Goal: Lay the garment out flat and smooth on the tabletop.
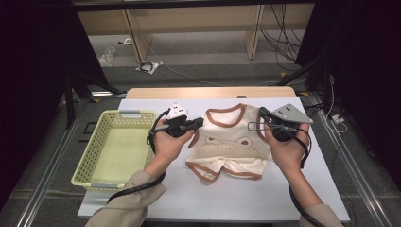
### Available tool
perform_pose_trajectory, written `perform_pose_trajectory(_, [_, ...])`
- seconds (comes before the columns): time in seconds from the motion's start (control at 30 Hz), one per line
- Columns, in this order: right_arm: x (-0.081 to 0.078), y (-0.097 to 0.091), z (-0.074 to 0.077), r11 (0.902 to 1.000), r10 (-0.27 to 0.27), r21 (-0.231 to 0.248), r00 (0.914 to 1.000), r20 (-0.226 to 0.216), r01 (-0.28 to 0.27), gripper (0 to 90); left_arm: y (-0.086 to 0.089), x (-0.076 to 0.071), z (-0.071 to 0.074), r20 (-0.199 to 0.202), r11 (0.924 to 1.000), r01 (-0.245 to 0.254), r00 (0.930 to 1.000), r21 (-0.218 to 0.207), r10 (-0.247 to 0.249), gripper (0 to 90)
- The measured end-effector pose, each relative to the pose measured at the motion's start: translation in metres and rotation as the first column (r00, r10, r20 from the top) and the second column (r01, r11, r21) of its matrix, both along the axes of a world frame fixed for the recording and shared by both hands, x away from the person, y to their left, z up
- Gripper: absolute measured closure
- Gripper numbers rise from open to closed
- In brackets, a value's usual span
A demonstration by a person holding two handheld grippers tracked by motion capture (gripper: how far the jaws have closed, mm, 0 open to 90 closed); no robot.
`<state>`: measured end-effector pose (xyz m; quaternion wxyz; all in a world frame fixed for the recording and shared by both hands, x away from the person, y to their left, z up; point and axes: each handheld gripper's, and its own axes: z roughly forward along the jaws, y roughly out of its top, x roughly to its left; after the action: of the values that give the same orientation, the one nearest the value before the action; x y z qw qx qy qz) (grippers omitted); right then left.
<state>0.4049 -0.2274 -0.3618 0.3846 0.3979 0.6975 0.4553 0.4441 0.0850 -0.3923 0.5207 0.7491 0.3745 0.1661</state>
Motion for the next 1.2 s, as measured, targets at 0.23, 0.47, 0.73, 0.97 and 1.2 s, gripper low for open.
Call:
perform_pose_trajectory(0.23, [0.03,0.004,0.004,0.9997,-0.025,0.0,0.9997,-0.002,0.025,89.4,-0.005,0.025,0.004,0.004,0.9991,-0.034,0.9994,0.025,0.034,88.0])
perform_pose_trajectory(0.47, [0.064,0.008,0.001,0.9984,-0.056,-0.005,0.9981,-0.025,0.056,89.4,-0.01,0.054,0.003,0.008,0.9944,-0.086,0.9963,0.06,0.086,87.9])
perform_pose_trajectory(0.73, [0.118,0.015,-0.023,0.9906,-0.124,-0.073,0.9851,-0.119,0.116,72.3,-0.017,0.093,-0.01,0.015,0.9559,-0.237,0.9712,0.174,0.238,58.5])
perform_pose_trajectory(0.97, [0.11,0.014,-0.052,0.9882,-0.115,-0.127,0.9655,-0.234,0.087,70.2,-0.012,0.076,-0.029,-0.067,0.9588,-0.162,0.981,0.233,0.182,51.8])
perform_pose_trajectory(1.2, [0.083,0.004,-0.07,0.9903,-0.072,-0.136,0.9453,-0.318,0.029,68.8,-0.008,0.061,-0.045,-0.155,0.9602,-0.081,0.9799,0.267,0.126,49.2])
